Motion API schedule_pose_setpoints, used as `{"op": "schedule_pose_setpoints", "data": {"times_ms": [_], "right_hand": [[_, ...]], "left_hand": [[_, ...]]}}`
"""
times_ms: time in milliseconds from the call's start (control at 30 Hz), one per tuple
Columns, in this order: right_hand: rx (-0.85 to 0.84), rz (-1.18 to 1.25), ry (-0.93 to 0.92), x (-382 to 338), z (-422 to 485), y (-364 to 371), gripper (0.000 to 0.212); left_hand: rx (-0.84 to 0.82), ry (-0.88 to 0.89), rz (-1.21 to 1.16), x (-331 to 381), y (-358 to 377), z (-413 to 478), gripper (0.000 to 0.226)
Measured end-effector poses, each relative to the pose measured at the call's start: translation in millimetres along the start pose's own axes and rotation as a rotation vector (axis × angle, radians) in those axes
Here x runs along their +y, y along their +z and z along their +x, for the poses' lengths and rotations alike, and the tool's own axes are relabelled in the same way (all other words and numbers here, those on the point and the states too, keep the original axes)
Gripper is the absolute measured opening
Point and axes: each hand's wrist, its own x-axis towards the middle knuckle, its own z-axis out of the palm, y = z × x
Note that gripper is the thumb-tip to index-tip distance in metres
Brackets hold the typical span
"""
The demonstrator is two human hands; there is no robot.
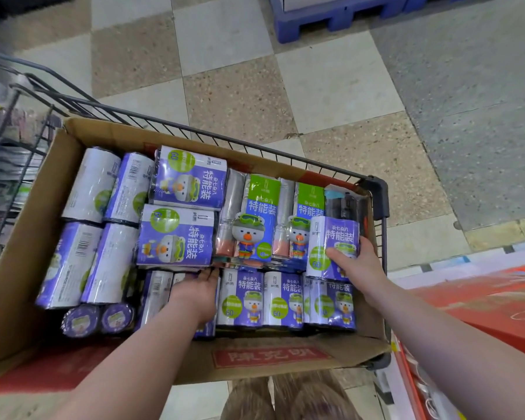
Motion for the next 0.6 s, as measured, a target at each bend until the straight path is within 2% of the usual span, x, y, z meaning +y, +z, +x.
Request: {"op": "schedule_pose_setpoints", "data": {"times_ms": [200,367,433,600], "right_hand": [[-0.005,0.005,0.008,0,-1,0,0.066],[-0.004,0.009,0.025,-4,-5,0,0.070],[0.002,0.014,0.026,-6,-7,0,0.070],[0.006,0.007,0.023,-7,-11,-1,0.070]], "left_hand": [[-0.015,-0.001,-0.092,8,-7,-9,0.066],[0.274,0.050,0.171,12,-13,-44,0.053],[0.319,0.066,0.180,5,-15,-50,0.049],[0.164,0.092,-0.042,-10,-2,-54,0.060]]}}
